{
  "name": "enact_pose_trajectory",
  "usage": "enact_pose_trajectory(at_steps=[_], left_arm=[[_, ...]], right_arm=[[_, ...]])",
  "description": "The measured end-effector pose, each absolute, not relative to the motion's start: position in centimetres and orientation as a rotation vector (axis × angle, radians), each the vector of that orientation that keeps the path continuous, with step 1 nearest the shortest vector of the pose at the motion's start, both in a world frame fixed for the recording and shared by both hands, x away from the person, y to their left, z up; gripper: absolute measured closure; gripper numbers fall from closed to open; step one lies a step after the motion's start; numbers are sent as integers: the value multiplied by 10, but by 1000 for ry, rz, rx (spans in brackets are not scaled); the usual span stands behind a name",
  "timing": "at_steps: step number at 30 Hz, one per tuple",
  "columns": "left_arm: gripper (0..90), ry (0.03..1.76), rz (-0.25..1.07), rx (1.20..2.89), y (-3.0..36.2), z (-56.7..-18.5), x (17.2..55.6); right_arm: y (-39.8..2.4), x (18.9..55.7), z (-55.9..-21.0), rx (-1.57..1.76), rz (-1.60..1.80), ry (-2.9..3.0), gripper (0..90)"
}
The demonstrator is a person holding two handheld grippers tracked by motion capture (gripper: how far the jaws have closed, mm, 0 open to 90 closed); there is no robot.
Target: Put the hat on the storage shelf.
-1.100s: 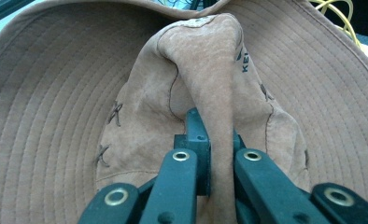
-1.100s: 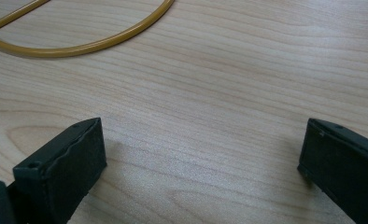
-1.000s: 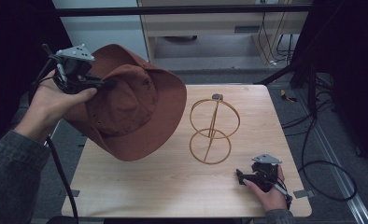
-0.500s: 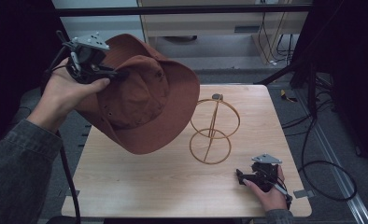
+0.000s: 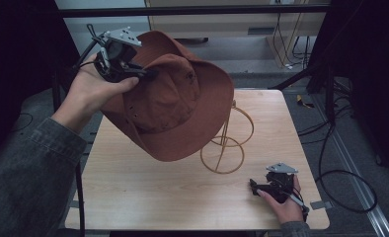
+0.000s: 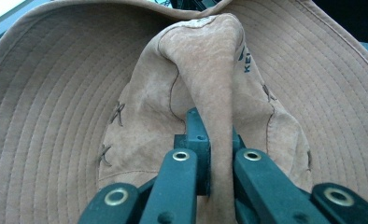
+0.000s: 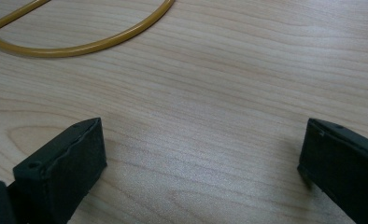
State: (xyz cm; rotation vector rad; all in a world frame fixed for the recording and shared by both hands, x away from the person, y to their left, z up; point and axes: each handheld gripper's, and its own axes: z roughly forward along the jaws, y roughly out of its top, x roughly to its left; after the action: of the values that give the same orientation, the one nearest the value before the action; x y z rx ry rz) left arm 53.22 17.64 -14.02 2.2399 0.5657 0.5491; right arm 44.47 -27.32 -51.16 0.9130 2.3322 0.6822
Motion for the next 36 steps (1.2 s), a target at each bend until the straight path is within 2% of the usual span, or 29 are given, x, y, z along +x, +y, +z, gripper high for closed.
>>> enact_pose_trajectory(at_steps=[36], left_arm=[[887, 460, 495, 2287, 76, -133, 555]], right_arm=[[-273, 445, -512, 911, 682, 2333, 7]])
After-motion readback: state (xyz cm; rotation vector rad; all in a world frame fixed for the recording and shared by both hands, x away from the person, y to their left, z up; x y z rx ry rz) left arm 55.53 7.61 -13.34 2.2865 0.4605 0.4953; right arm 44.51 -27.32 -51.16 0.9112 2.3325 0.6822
